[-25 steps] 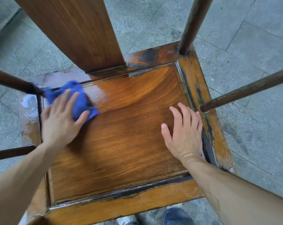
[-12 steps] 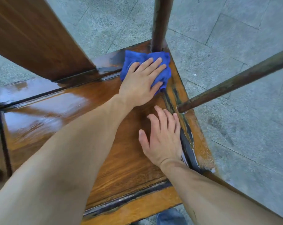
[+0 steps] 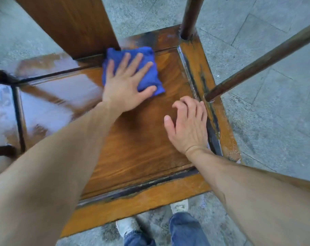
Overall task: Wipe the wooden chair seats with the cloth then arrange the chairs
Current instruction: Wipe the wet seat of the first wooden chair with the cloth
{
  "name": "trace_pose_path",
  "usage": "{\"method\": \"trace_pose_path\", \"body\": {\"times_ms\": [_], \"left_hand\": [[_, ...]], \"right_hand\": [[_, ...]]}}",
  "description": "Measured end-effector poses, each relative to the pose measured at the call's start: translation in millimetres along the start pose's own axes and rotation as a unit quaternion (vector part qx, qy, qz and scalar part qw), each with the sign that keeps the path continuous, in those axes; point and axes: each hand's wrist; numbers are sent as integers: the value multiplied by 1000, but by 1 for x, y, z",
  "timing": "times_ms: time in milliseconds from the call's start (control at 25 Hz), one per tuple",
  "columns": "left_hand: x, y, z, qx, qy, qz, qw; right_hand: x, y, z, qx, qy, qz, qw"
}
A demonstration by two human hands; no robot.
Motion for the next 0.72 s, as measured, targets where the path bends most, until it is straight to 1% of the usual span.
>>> {"method": "trace_pose_path", "body": {"times_ms": [80,120,200,280,320,400,440,480,560,640,720], "left_hand": [[-8,-46,53,-103,1,-14,995],[-14,-69,92,-153,-4,-18,988],[-22,-92,176,-257,-9,-5,966],[-24,-80,252,-346,-16,4,938],[-23,-65,276,-384,-27,6,923],[-18,-42,285,-437,-45,9,899],[-20,-36,271,-445,-44,11,894],[-22,-31,248,-438,-38,9,898],[-18,-12,185,-375,-29,-9,927],[-7,33,117,-270,-36,-22,962],[6,100,82,-138,-25,-26,990]], "right_hand": [[-4,1,0,-3,-28,13,1000],[-6,-1,1,-6,-38,12,999],[-8,-1,1,0,-48,13,999],[-9,-4,2,5,-59,10,998],[-9,-6,3,5,-62,10,998],[-11,-5,2,10,-64,7,998],[-12,-6,0,14,-61,3,998],[-15,-6,-4,17,-63,-1,998],[-22,-6,-16,27,-69,-13,997],[-29,-7,-32,66,-65,-46,995],[-34,-9,-49,116,-53,-101,987]]}}
Point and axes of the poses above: each hand's wrist, its own z-axis away from the middle knuckle, its own x-axis out of the palm, y = z × x, and after that the axes turned 2 degrees about y, right-handed
